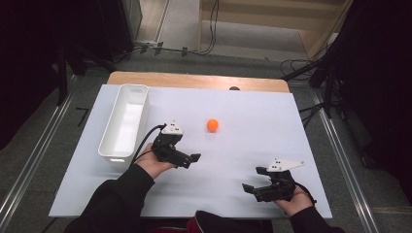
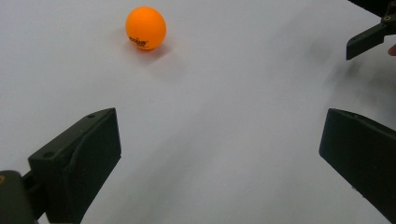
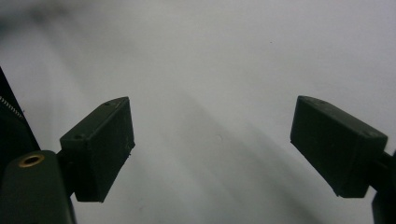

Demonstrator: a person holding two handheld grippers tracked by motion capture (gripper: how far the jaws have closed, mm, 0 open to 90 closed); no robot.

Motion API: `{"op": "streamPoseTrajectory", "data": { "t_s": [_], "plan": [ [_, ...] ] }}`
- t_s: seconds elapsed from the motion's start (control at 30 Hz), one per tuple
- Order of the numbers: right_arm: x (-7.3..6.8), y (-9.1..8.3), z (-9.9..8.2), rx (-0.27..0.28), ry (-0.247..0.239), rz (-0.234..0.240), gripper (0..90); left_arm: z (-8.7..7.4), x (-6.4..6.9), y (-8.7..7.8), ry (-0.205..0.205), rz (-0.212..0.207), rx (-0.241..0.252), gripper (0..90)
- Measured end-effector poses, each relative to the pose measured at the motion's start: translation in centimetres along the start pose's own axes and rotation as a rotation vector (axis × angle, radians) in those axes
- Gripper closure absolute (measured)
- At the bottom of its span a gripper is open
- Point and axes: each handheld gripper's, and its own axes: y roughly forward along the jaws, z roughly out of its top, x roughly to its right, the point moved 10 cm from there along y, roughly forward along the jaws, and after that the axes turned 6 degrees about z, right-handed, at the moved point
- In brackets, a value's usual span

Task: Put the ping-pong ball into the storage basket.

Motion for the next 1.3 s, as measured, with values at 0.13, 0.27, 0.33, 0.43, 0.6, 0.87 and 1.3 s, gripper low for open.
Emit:
{"op": "streamPoseTrajectory", "data": {
  "t_s": [0.13, 0.27, 0.33, 0.43, 0.6, 0.87, 1.3],
  "plan": [
    [0.0, 0.0, 0.0, 0.0, -0.001, -0.001, 12.3, 0.4, -0.1, 0.3, 0.005, -0.001, 0.003, 0.0],
    [0.0, -0.1, 0.0, 0.002, -0.002, 0.0, 12.2, 0.9, -0.2, 0.7, 0.011, 0.004, 0.006, 0.0],
    [-0.1, -0.1, 0.0, 0.003, -0.001, 0.002, 12.2, 1.0, -0.2, 0.9, 0.01, 0.002, 0.004, 0.0],
    [0.0, -0.1, 0.0, 0.003, -0.003, 0.0, 12.2, 1.3, -0.4, 1.2, 0.014, 0.008, 0.003, 0.0],
    [-0.1, -0.1, 0.0, 0.001, -0.005, 0.001, 12.2, 2.0, -0.7, 1.7, 0.019, 0.014, 0.004, 0.0],
    [-0.1, -0.1, 0.1, 0.002, -0.005, 0.003, 12.2, 3.0, -1.2, 2.5, 0.014, 0.019, 0.002, 0.0],
    [0.2, -0.3, 0.1, 0.009, 0.011, -0.017, 12.2, 3.7, -1.7, 4.0, 0.011, 0.026, -0.005, 0.0]
  ]
}}
